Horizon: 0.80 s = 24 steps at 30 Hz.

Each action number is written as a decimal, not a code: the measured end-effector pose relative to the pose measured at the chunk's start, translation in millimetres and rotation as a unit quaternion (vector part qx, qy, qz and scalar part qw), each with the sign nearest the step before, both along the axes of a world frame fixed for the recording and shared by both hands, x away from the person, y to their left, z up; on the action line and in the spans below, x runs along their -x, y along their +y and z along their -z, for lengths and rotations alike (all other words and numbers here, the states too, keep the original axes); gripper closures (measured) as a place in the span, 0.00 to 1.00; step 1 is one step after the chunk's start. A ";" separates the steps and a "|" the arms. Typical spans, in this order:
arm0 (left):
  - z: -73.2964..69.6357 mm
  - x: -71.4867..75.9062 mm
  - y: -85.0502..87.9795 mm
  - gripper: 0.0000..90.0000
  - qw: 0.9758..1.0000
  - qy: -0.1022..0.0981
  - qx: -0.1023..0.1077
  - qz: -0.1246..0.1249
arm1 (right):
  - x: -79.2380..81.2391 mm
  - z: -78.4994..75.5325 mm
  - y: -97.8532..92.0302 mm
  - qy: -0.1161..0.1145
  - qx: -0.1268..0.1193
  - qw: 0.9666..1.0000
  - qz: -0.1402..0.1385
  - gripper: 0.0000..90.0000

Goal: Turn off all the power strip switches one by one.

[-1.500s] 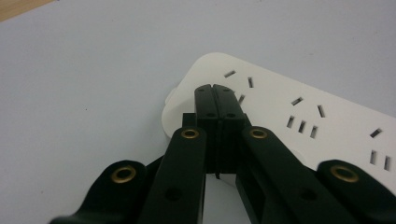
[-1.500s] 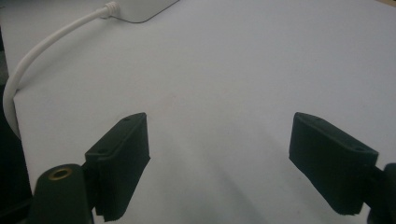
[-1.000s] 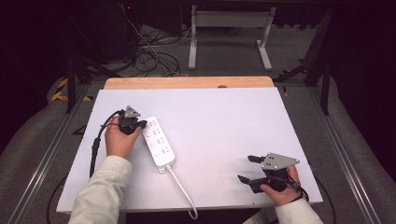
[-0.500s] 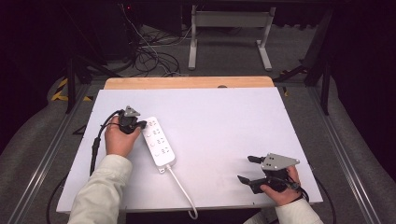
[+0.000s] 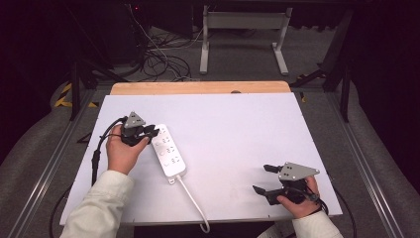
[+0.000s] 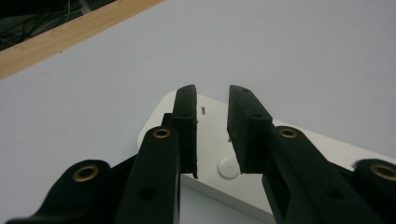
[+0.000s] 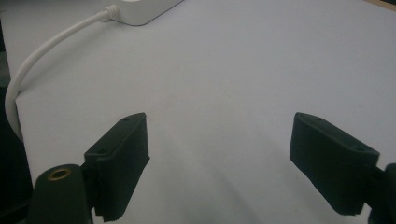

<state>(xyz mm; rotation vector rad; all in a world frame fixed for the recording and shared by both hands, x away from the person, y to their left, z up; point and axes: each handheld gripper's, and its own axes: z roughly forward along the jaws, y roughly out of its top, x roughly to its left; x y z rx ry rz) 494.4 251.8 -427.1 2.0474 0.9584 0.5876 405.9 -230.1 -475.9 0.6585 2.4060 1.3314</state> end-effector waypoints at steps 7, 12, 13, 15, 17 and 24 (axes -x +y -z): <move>-16.4 30.3 2.8 0.60 0.999 -0.032 0.035 0.021 | 0.6 -0.6 1.0 -0.001 0.001 1.000 0.000 0.22; -21.9 49.5 7.3 0.54 0.996 -0.034 0.062 0.044 | 0.4 -0.5 0.5 -0.001 -0.001 1.000 0.000 0.22; -22.3 53.0 8.3 0.52 0.996 -0.038 0.064 0.047 | 0.1 -0.3 0.5 0.000 -0.001 1.000 0.000 0.22; -21.7 59.6 10.2 0.47 0.995 -0.041 0.072 0.053 | -0.1 -0.2 0.5 0.000 -0.001 1.000 -0.001 0.22; -20.2 66.0 12.9 0.41 0.994 -0.044 0.078 0.059 | 0.4 -0.5 0.6 0.000 -0.001 1.000 0.000 0.22; -5.1 83.9 25.5 0.28 0.991 -0.045 0.104 0.069 | 2.1 -0.9 -0.2 -0.002 -0.002 1.000 0.002 0.22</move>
